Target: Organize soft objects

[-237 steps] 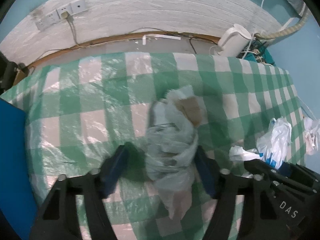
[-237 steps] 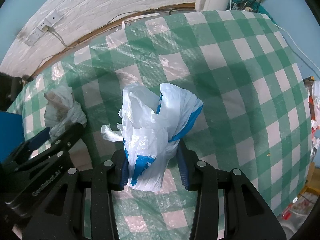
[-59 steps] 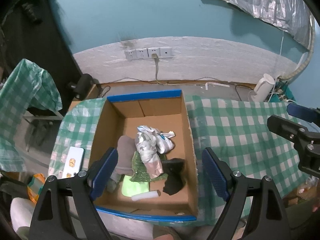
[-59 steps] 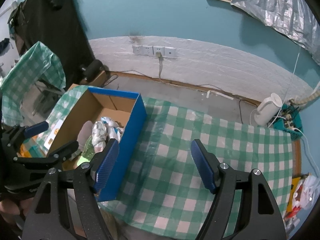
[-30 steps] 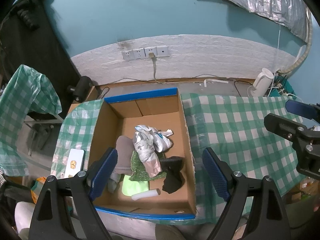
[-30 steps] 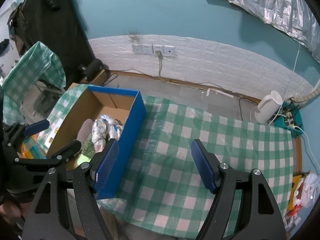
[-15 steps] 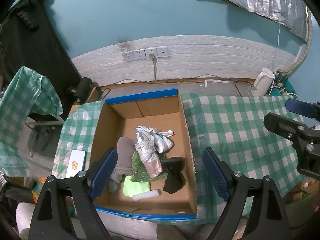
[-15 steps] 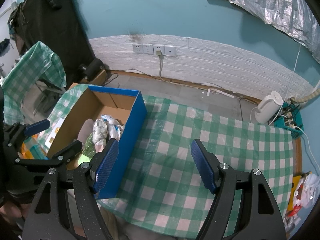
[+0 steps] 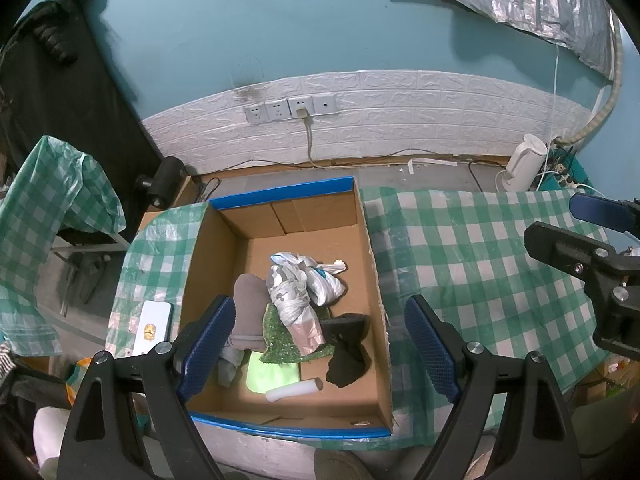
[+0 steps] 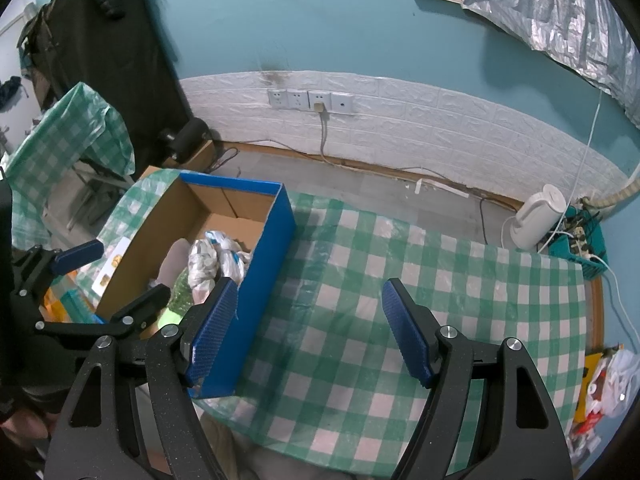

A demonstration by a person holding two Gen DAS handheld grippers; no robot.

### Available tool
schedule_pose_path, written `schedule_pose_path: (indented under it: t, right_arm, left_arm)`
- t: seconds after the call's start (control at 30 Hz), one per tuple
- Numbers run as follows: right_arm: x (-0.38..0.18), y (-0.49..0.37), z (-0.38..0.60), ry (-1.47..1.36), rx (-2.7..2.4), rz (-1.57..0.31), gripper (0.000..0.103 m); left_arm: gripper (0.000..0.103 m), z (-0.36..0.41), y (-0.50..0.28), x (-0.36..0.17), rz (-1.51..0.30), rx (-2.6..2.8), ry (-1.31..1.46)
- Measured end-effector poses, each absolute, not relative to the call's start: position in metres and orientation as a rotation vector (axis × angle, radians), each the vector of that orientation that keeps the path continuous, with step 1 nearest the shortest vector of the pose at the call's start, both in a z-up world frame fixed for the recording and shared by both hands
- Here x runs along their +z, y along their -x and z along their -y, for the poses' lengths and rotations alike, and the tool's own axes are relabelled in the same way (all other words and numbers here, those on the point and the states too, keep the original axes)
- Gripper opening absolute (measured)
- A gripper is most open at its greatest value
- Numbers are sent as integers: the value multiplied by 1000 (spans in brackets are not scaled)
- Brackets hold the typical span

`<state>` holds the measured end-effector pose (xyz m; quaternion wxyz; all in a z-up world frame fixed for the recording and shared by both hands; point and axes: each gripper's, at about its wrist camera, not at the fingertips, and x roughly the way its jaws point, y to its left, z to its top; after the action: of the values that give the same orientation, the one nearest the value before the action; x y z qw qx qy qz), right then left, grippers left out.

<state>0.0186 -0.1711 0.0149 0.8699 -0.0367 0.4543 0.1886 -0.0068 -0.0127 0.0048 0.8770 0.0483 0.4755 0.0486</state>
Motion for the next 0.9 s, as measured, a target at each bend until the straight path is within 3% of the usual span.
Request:
schedule_pose_path:
  t: [0.9]
  right_arm:
    - [16, -17, 168, 79, 398, -947, 75]
  left_arm:
    - [88, 14, 7, 4, -997, 95, -101]
